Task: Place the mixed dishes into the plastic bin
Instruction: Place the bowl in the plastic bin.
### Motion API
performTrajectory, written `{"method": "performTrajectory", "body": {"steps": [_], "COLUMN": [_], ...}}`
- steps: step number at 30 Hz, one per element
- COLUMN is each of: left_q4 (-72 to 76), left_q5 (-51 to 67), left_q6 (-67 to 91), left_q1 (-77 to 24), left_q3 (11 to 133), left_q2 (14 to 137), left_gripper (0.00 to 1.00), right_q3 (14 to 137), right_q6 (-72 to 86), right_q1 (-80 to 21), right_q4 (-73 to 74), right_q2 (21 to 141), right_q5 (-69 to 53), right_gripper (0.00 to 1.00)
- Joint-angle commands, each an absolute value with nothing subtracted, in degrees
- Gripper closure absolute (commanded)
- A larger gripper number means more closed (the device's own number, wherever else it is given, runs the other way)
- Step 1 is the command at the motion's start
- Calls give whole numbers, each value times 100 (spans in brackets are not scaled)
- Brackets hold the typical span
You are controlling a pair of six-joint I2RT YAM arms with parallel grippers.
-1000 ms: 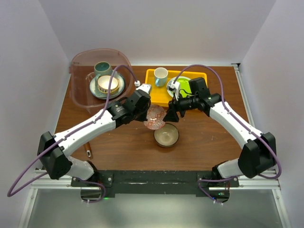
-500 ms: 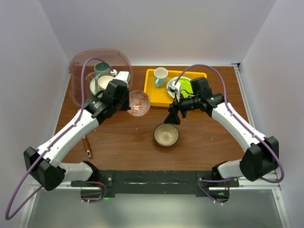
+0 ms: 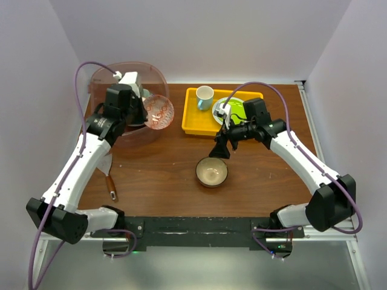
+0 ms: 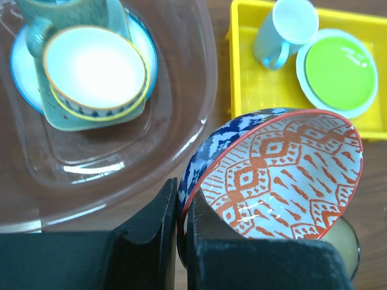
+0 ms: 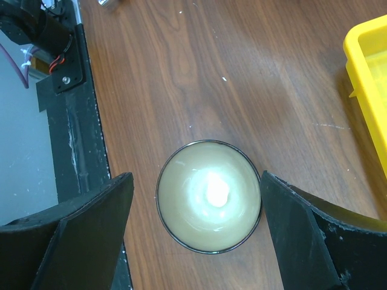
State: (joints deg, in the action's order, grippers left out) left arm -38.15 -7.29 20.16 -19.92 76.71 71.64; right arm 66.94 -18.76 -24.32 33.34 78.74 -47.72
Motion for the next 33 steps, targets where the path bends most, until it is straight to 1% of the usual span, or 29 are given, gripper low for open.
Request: {"method": "performTrajectory", "body": {"steps": [1, 17, 33], "left_q4": [-3270, -2936, -2733], "left_q5": [-290, 430, 738], "left_q6": [1828, 1898, 1925], "left_q1": [-1653, -634, -193], "left_q3": [8252, 8736, 8894], "left_q2": [7286, 7796, 8253], "left_gripper": [100, 100, 100], "right_q3": [6768, 6662, 6627], "right_q6": [-1960, -1916, -1899], "right_q1": [-2408, -2399, -2399], "right_q4": [3305, 3234, 3190], "right_q2": [7690, 7655, 7664], "right_q5": [-4904, -4913, -4887], "right_gripper": [10, 9, 7]}}
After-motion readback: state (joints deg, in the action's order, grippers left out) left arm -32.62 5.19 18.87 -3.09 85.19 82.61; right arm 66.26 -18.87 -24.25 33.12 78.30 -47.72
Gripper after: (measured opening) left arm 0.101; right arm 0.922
